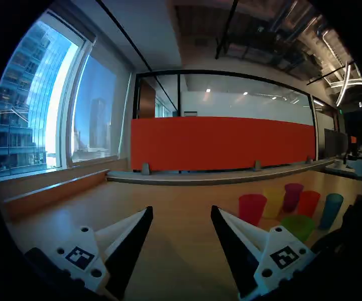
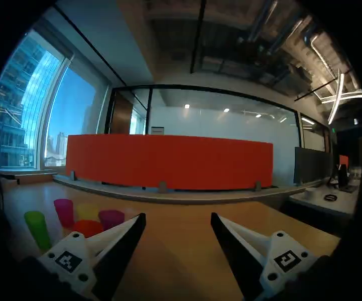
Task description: Pour water
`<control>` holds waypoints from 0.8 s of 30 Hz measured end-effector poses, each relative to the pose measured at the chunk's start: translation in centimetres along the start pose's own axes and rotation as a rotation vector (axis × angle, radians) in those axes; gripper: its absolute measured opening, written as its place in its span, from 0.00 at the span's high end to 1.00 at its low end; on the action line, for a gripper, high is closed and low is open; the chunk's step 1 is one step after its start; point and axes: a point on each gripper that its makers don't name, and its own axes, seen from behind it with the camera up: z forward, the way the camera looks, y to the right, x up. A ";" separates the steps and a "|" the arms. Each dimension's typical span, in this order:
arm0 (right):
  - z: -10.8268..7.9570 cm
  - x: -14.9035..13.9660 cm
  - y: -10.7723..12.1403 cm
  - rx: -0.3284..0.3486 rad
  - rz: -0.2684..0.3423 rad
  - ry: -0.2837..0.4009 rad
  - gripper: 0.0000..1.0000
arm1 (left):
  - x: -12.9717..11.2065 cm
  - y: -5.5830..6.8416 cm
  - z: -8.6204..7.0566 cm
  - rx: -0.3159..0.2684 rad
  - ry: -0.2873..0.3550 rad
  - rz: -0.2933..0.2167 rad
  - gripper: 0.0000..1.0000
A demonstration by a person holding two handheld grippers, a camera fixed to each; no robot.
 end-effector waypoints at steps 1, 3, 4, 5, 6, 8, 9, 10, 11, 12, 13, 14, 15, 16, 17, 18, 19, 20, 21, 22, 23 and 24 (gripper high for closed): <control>0.0 -0.2 0.0 0.002 0.003 -0.005 0.00 | 0.0 0.0 0.0 0.000 0.000 0.000 0.15; -0.1 -0.7 0.0 0.005 0.010 -0.013 0.00 | 0.0 0.0 0.0 0.000 0.000 0.001 0.15; -0.1 -0.9 0.0 0.004 0.016 -0.018 0.00 | 0.0 0.0 0.0 0.000 0.000 0.001 0.15; -0.1 -1.1 0.1 0.003 0.022 -0.022 0.00 | 0.0 0.0 0.0 0.000 0.000 0.001 0.15; -0.1 -1.2 0.2 0.002 0.028 -0.026 0.00 | 0.1 0.0 0.0 0.000 0.000 0.001 0.15; -0.1 -1.6 0.3 0.002 0.039 -0.033 0.00 | 0.0 0.0 0.0 0.000 0.000 0.000 0.15; -0.1 -1.7 0.4 0.002 0.044 -0.036 0.00 | 0.0 0.0 0.0 0.000 0.000 0.000 0.15; 0.0 -1.9 0.5 0.000 0.047 -0.039 0.00 | 0.0 0.0 0.0 0.000 0.000 0.000 0.15; 0.0 -2.0 0.5 -0.001 0.049 -0.042 0.00 | 0.0 0.0 0.0 0.000 0.000 0.001 0.15; 0.0 -2.2 0.6 -0.003 0.052 -0.044 0.00 | 0.0 0.0 0.0 0.000 0.000 0.001 0.15; 0.0 -2.3 0.7 -0.005 0.053 -0.047 0.00 | 0.0 0.0 0.0 0.000 0.000 0.001 0.15; 0.0 -2.4 0.7 -0.007 0.054 -0.048 0.00 | 0.0 0.0 0.0 0.000 0.000 0.001 0.15; 0.1 -2.5 0.8 -0.008 0.055 -0.050 0.00 | 0.0 0.0 0.0 0.000 0.000 0.001 0.15; 0.1 -2.6 0.8 -0.009 0.053 -0.051 0.00 | 0.0 0.0 0.0 0.000 0.000 0.001 0.15; 0.1 -2.7 0.8 -0.010 0.052 -0.051 0.00 | 0.0 0.0 0.0 0.000 0.000 0.001 0.15; 0.0 -2.8 0.8 -0.011 0.051 -0.052 0.00 | 0.0 0.0 0.0 0.000 0.000 0.000 0.15; 0.0 -2.8 0.9 -0.012 0.050 -0.051 0.00 | 0.0 0.0 0.0 0.000 0.000 0.000 0.15; 0.0 -2.8 0.9 -0.013 0.049 -0.051 0.00 | 0.0 0.0 0.0 0.000 0.000 0.000 0.15; 0.0 -2.8 0.9 -0.013 0.048 -0.050 0.00 | -0.1 0.0 0.0 0.000 0.000 0.000 0.15; 0.1 -2.8 1.0 -0.014 0.048 -0.051 0.00 | 0.0 0.0 0.0 0.000 0.000 0.001 0.15; 0.1 -2.9 1.0 -0.014 0.047 -0.051 0.00 | 0.0 0.0 0.0 0.000 0.000 0.001 0.15; 0.1 -2.9 1.0 -0.014 0.046 -0.051 0.00 | 0.0 0.0 0.0 0.000 0.000 0.001 0.15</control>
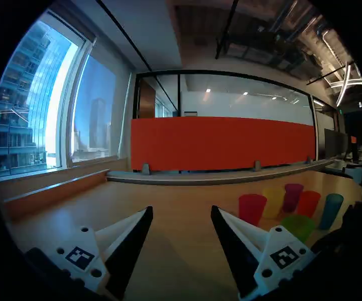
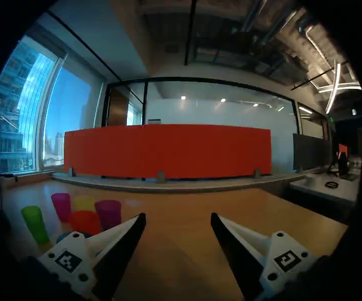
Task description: Pour water
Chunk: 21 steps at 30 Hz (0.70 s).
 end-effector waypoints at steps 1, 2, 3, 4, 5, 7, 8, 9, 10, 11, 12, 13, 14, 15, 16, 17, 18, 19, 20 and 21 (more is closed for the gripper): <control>0.0 0.0 0.0 0.000 0.000 0.000 0.00 | 0.0 0.0 0.0 0.000 0.000 0.000 0.15; 0.0 0.0 0.0 0.000 0.000 0.000 0.00 | 0.0 0.0 0.0 0.000 0.000 0.000 0.15; 0.0 0.0 0.0 0.000 0.000 -0.001 0.00 | 0.0 0.0 0.0 0.000 0.000 0.000 0.15; 0.0 0.0 0.0 0.000 0.000 -0.001 0.00 | 0.0 0.0 0.0 0.000 0.000 0.000 0.15; 0.0 0.0 0.0 0.000 0.000 0.000 0.00 | 0.0 0.0 0.0 0.000 0.000 0.000 0.15; 0.0 0.0 0.0 0.000 0.000 -0.001 0.00 | -0.1 0.0 0.0 0.000 0.000 0.000 0.15; 0.0 0.0 0.0 0.000 0.000 -0.001 0.00 | -0.1 0.0 0.0 0.000 0.000 0.000 0.15; 0.0 0.1 0.0 0.001 0.000 -0.001 0.00 | -0.1 0.0 0.0 0.000 0.000 0.000 0.15; 0.0 0.1 0.0 0.001 0.000 -0.001 0.00 | -0.1 0.0 0.0 0.000 0.000 0.000 0.15; 0.0 0.1 0.0 0.001 0.001 -0.001 0.00 | -0.1 0.0 0.0 0.000 0.000 0.000 0.15; 0.0 0.1 0.0 0.001 0.001 -0.001 0.00 | -0.1 0.0 0.0 0.000 0.000 0.000 0.15; -0.1 0.1 0.0 0.002 0.001 -0.001 0.00 | -0.1 0.0 0.0 0.000 0.000 0.000 0.15; -0.1 0.1 -0.1 0.002 0.001 -0.001 0.00 | -0.1 0.0 0.0 0.000 0.000 0.000 0.15; -0.1 0.1 -0.1 0.002 0.001 -0.001 0.00 | -0.1 0.0 0.0 0.000 0.000 -0.001 0.15; -0.1 0.1 -0.1 0.002 0.001 -0.002 0.00 | -0.1 0.0 0.1 0.000 0.000 0.000 0.15; -0.1 0.1 -0.1 0.002 0.001 -0.003 0.00 | -0.1 0.0 0.1 0.000 0.000 0.000 0.15; -0.1 0.1 -0.1 0.002 0.002 -0.003 0.00 | -0.1 0.1 0.1 0.000 0.000 0.000 0.15; -0.1 0.1 -0.1 0.002 0.001 -0.004 0.00 | -0.1 0.1 0.0 0.000 0.000 0.000 0.15; -0.1 0.1 -0.1 0.002 0.001 -0.004 0.00 | -0.1 0.1 0.0 0.000 0.000 0.000 0.15; -0.1 0.1 -0.1 0.002 0.001 -0.004 0.00 | -0.1 0.1 0.0 0.000 0.000 0.000 0.15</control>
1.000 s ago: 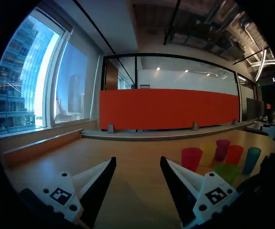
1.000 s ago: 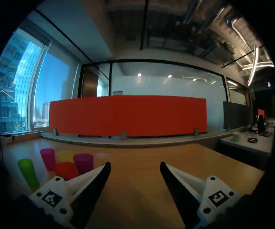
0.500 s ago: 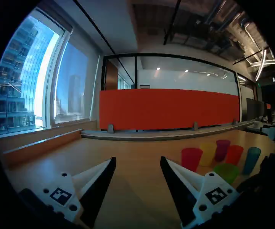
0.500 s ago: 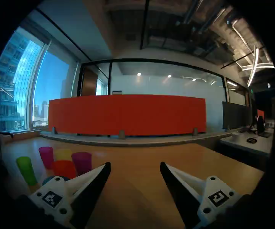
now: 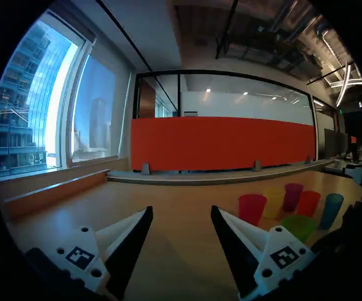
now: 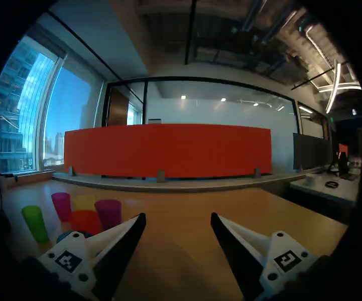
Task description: Pour water
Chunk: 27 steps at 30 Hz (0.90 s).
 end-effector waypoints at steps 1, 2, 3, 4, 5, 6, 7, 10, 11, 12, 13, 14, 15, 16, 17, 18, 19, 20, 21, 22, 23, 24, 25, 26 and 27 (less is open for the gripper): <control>0.0 0.0 0.0 0.000 0.000 0.000 0.00 | 0.0 0.0 0.0 0.000 0.000 0.000 0.15; 0.0 -0.1 0.0 0.000 -0.001 0.000 0.00 | 0.0 0.0 0.0 0.000 0.000 0.000 0.15; 0.0 -0.1 -0.1 0.000 -0.001 0.000 0.00 | 0.0 0.0 0.0 0.000 0.000 0.000 0.15; 0.0 -0.1 -0.1 0.000 -0.001 0.000 0.00 | 0.0 0.0 0.0 0.000 0.000 -0.001 0.15; 0.0 -0.1 -0.1 0.000 -0.001 0.000 0.00 | -0.1 -0.1 0.0 0.000 0.000 -0.001 0.15; 0.0 -0.2 -0.1 0.000 -0.001 0.000 0.00 | -0.1 -0.1 0.0 0.000 0.000 -0.001 0.15; 0.0 -0.2 -0.1 0.000 -0.001 0.000 0.00 | -0.1 -0.1 0.0 0.000 0.000 -0.001 0.15; 0.0 -0.2 0.0 0.000 0.000 0.000 0.00 | 0.0 -0.1 0.0 0.000 0.000 0.000 0.15; 0.0 -0.2 0.0 0.000 0.000 0.000 0.00 | 0.0 -0.1 0.0 0.000 0.000 0.000 0.15; 0.0 -0.2 0.0 0.000 0.000 0.000 0.00 | 0.0 -0.1 0.0 0.000 0.000 0.000 0.15; 0.0 -0.2 0.0 0.000 0.000 0.000 0.00 | 0.0 -0.1 0.0 0.000 0.000 0.000 0.15; 0.0 -0.2 0.0 0.000 0.000 0.000 0.00 | 0.0 -0.1 0.0 0.000 0.000 0.000 0.15; 0.0 -0.1 0.0 0.000 0.000 0.000 0.00 | 0.0 -0.1 0.0 0.000 0.000 -0.001 0.15; 0.0 -0.1 0.0 0.000 0.000 0.000 0.00 | 0.1 -0.1 0.0 0.000 0.000 0.000 0.15; 0.0 -0.1 0.0 0.000 0.000 0.000 0.00 | 0.1 -0.1 0.0 0.000 0.000 0.000 0.15; 0.0 -0.1 0.0 0.000 0.000 0.000 0.00 | 0.1 -0.1 0.0 0.000 0.000 0.000 0.15; 0.0 -0.1 0.0 0.000 0.000 0.000 0.00 | 0.1 -0.1 0.0 0.000 0.000 0.000 0.15; 0.0 -0.1 0.0 0.000 0.000 0.000 0.00 | 0.1 -0.1 0.0 0.000 0.000 0.000 0.15; 0.0 -0.1 0.0 0.000 0.000 0.000 0.00 | 0.1 -0.1 0.0 0.000 0.000 0.000 0.15; 0.0 0.0 0.0 0.000 0.000 0.000 0.00 | 0.1 -0.1 0.0 0.000 0.000 0.000 0.15; 0.0 0.0 0.0 0.000 0.000 0.000 0.00 | 0.2 -0.1 0.0 0.000 0.000 0.000 0.15; 0.0 0.0 0.0 0.000 0.000 0.000 0.00 | 0.2 -0.1 0.0 0.000 0.000 0.000 0.15; 0.0 0.0 0.0 0.000 0.000 0.000 0.00 | 0.1 -0.1 0.0 0.000 0.000 -0.001 0.15; 0.0 0.0 0.0 0.000 0.000 0.000 0.00 | 0.1 -0.1 0.0 0.000 0.000 -0.001 0.15; 0.0 0.0 0.0 0.000 -0.001 0.000 0.00 | 0.1 0.0 0.0 0.000 0.000 -0.001 0.15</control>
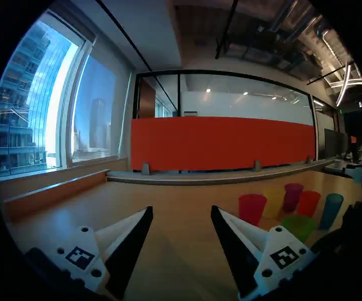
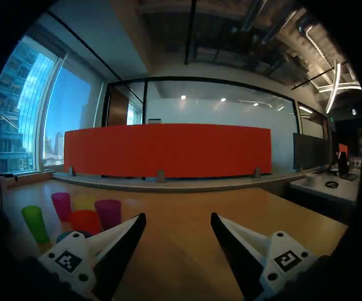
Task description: Pour water
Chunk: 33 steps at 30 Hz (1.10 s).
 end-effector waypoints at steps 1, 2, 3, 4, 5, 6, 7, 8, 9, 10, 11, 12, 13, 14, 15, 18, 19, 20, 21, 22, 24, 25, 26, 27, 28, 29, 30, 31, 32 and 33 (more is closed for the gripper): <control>0.0 0.0 0.0 0.000 0.000 0.000 0.00 | 0.0 0.0 0.0 0.000 0.000 0.000 0.15; 0.0 0.0 0.0 0.000 0.000 0.000 0.00 | 0.0 0.0 0.0 0.000 0.000 0.000 0.15; 0.0 0.0 0.0 0.000 0.000 0.000 0.00 | 0.0 0.0 -0.1 0.000 0.000 0.001 0.15; 0.0 0.0 0.0 0.000 0.000 0.000 0.00 | 0.0 0.0 -0.1 0.000 0.000 0.000 0.15; 0.0 0.0 0.0 0.000 0.000 0.000 0.00 | 0.0 0.0 -0.1 0.000 0.000 0.000 0.15; 0.0 -0.1 0.0 0.000 0.000 0.000 0.00 | 0.0 0.0 -0.1 0.000 0.000 0.000 0.15; 0.0 -0.1 0.0 0.000 0.000 0.000 0.00 | -0.1 0.0 -0.1 0.000 0.000 0.000 0.15; 0.0 -0.1 0.0 0.000 0.000 0.000 0.00 | -0.1 0.0 -0.1 0.000 -0.001 0.000 0.15; 0.0 -0.1 0.0 0.000 0.000 0.000 0.00 | -0.1 0.0 -0.1 0.000 -0.001 0.000 0.15; 0.0 -0.1 0.0 0.000 0.000 0.000 0.00 | -0.1 0.0 -0.1 0.000 -0.001 0.000 0.15; 0.0 -0.1 0.0 0.000 0.000 0.000 0.00 | 0.0 0.0 -0.1 0.000 -0.001 0.000 0.15; 0.0 -0.1 0.0 0.000 0.000 0.000 0.00 | 0.0 0.0 -0.1 0.000 -0.001 0.000 0.15; -0.1 -0.1 0.0 0.000 0.000 0.000 0.00 | 0.1 0.0 -0.1 0.000 -0.001 0.000 0.15; -0.1 -0.1 0.0 0.000 0.000 0.000 0.00 | 0.1 0.0 -0.1 0.000 -0.001 0.000 0.15; -0.1 -0.1 0.0 0.000 0.000 0.000 0.00 | 0.1 0.0 -0.1 0.000 -0.001 0.000 0.15; -0.1 -0.2 0.1 0.000 0.000 0.000 0.00 | 0.2 0.0 -0.2 0.000 -0.002 0.000 0.15; 0.0 -0.2 0.1 0.000 0.000 0.000 0.00 | 0.3 0.0 -0.2 0.000 -0.002 0.000 0.15; 0.0 -0.2 0.1 0.000 0.000 0.000 0.00 | 0.3 0.0 -0.2 0.000 -0.002 0.001 0.15; 0.0 -0.2 0.1 0.000 0.000 0.000 0.00 | 0.4 0.0 -0.2 0.000 -0.003 0.001 0.15; 0.0 -0.1 0.1 0.000 0.000 0.000 0.00 | 0.4 0.0 -0.2 0.000 -0.003 0.001 0.15; 0.0 -0.1 0.1 0.000 0.000 0.000 0.00 | 0.5 0.0 -0.3 0.000 -0.003 0.001 0.15; 0.0 -0.1 0.1 0.000 0.000 0.000 0.00 | 0.6 0.0 -0.3 0.000 -0.003 0.001 0.15; 0.0 -0.1 0.1 0.000 0.000 0.000 0.00 | 0.6 -0.1 -0.3 0.000 -0.003 0.001 0.15; 0.0 -0.1 0.0 0.000 0.000 0.000 0.00 | 0.6 -0.1 -0.3 0.000 -0.003 0.001 0.15; 0.0 -0.1 0.0 0.000 0.000 0.000 0.00 | 0.7 -0.1 -0.3 0.000 -0.003 0.000 0.15; 0.0 -0.1 0.0 0.000 0.000 0.000 0.00 | 0.7 -0.1 -0.3 0.000 -0.003 0.000 0.15; 0.0 -0.1 0.0 0.000 0.000 0.000 0.00 | 0.7 -0.1 -0.4 0.000 -0.003 0.000 0.15; 0.0 -0.1 0.0 0.000 0.000 0.000 0.00 | 0.7 -0.1 -0.4 0.000 -0.003 0.000 0.15; 0.0 0.0 0.0 0.000 0.000 0.000 0.00 | 0.7 -0.1 -0.4 0.000 -0.003 0.000 0.15; 0.0 0.0 0.0 0.000 0.000 0.000 0.00 | 0.7 -0.1 -0.4 0.000 -0.003 0.001 0.15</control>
